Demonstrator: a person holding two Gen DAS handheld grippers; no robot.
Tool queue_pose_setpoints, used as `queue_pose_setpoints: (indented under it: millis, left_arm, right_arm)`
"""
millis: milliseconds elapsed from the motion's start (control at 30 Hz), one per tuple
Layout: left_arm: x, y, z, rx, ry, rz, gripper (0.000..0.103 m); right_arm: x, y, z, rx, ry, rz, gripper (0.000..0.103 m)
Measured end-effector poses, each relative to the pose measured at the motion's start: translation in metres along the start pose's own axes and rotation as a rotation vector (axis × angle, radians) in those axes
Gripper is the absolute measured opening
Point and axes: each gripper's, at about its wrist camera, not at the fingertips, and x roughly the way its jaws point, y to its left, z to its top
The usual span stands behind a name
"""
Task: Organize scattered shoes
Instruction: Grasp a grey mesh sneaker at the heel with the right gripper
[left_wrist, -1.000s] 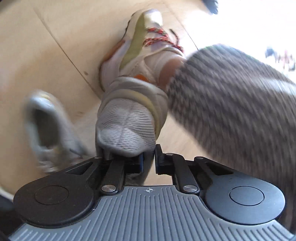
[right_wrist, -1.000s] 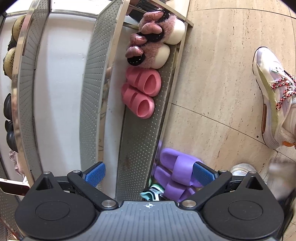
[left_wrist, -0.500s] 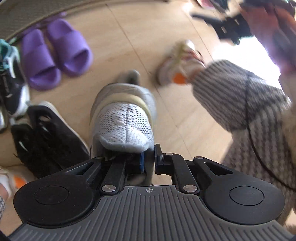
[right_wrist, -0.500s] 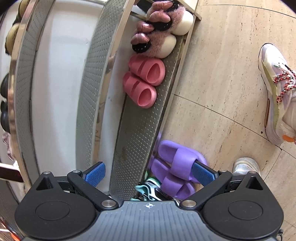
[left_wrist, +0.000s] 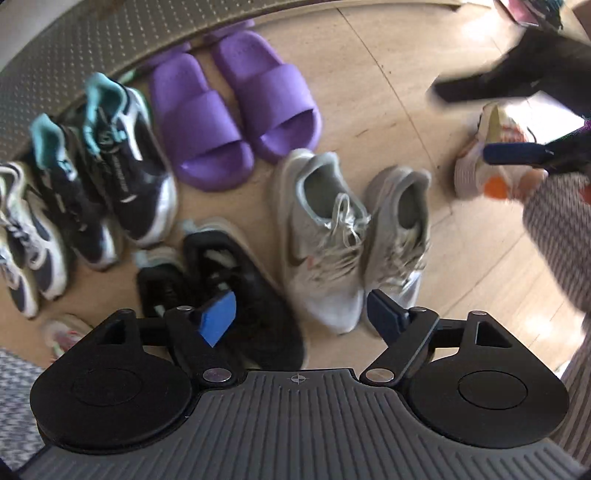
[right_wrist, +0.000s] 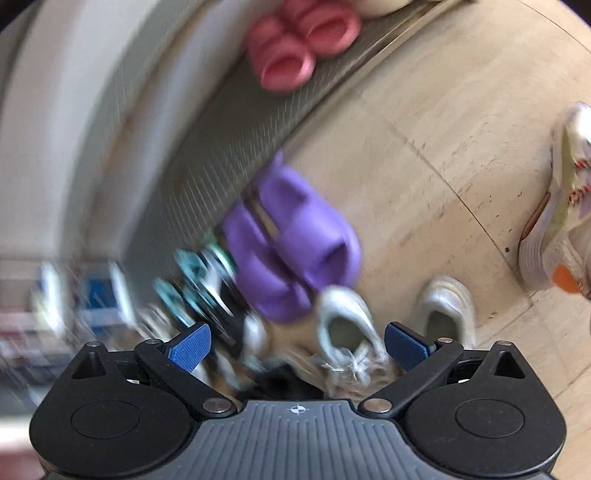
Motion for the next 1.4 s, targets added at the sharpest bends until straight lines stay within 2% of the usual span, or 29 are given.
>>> queue_pose_setpoints:
  millis: [67,133,233,300,367,433,467,533,633,667,733,767,833,900,933,1000,1067,1200,1300,1400]
  left_arm:
    - [0.001,0.006,-0.006,-0.013,-0.016,-0.012,0.084]
    - [0.013,0.020,-0.009,-0.090,-0.040,-0.049,0.084]
    - [0.029,0.040,-0.002,-0.183,-0.007,-0.096,0.082]
    - [0.028,0.049,0.004,-0.180,0.001,-0.117,0.082]
    - [0.023,0.056,0.007,-0.183,-0.022,-0.116,0.083]
    - [0.017,0.071,0.012,-0.207,-0.052,-0.102,0.083]
    - [0.017,0.075,0.014,-0.219,-0.055,-0.105,0.083]
    - [0.017,0.084,0.017,-0.242,-0.061,-0.111,0.083]
    - [0.019,0.102,0.022,-0.293,-0.062,-0.124,0.083]
    - [0.019,0.108,0.023,-0.308,-0.059,-0.125,0.083]
    - [0.021,0.116,0.025,-0.335,-0.051,-0.126,0.083]
    - [0.022,0.119,0.026,-0.348,-0.048,-0.128,0.083]
    - [0.023,0.126,0.027,-0.378,-0.045,-0.135,0.083]
    - [0.022,0.128,0.027,-0.390,-0.047,-0.148,0.083]
    - [0.021,0.128,0.027,-0.387,-0.050,-0.156,0.083]
    - [0.017,0.124,0.026,-0.372,-0.060,-0.155,0.083]
    - [0.014,0.121,0.025,-0.355,-0.071,-0.150,0.083]
    - [0.004,0.114,0.022,-0.311,-0.111,-0.105,0.083]
    - [0.002,0.111,0.021,-0.296,-0.121,-0.087,0.083]
    - [0.001,0.108,0.020,-0.283,-0.129,-0.081,0.083]
  right_arm:
    - [0.024,0.003,-0.007,-0.042,0.039,-0.074,0.080]
    - [0.045,-0.005,-0.012,-0.015,0.072,-0.111,0.075]
    - [0.069,-0.017,-0.019,0.056,0.076,-0.138,0.072]
    - [0.088,-0.022,-0.024,0.091,0.054,-0.119,0.069]
    - [0.104,-0.019,-0.025,0.065,0.028,-0.103,0.064]
    - [0.116,-0.014,-0.024,0.041,0.032,-0.130,0.062]
    - [0.131,-0.013,-0.023,0.028,0.059,-0.179,0.057]
    - [0.146,-0.011,-0.023,0.005,0.085,-0.227,0.053]
    - [0.174,-0.006,-0.030,-0.057,0.144,-0.306,0.053]
    - [0.186,-0.001,-0.037,-0.097,0.158,-0.356,0.053]
    - [0.190,0.004,-0.043,-0.111,0.111,-0.389,0.053]
    - [0.190,0.006,-0.044,-0.114,0.093,-0.393,0.050]
    - [0.191,0.014,-0.045,-0.186,0.087,-0.428,0.029]
    - [0.193,0.035,-0.050,-0.395,0.124,-0.505,0.022]
    - [0.194,0.041,-0.052,-0.449,0.132,-0.528,0.017]
    - [0.195,0.055,-0.067,-0.618,0.153,-0.610,0.016]
    - [0.191,0.054,-0.073,-0.612,0.152,-0.639,0.016]
    - [0.176,0.040,-0.075,-0.492,0.142,-0.638,0.016]
    - [0.158,0.034,-0.073,-0.406,0.106,-0.586,0.017]
    - [0.149,0.044,-0.073,-0.414,0.070,-0.527,0.017]
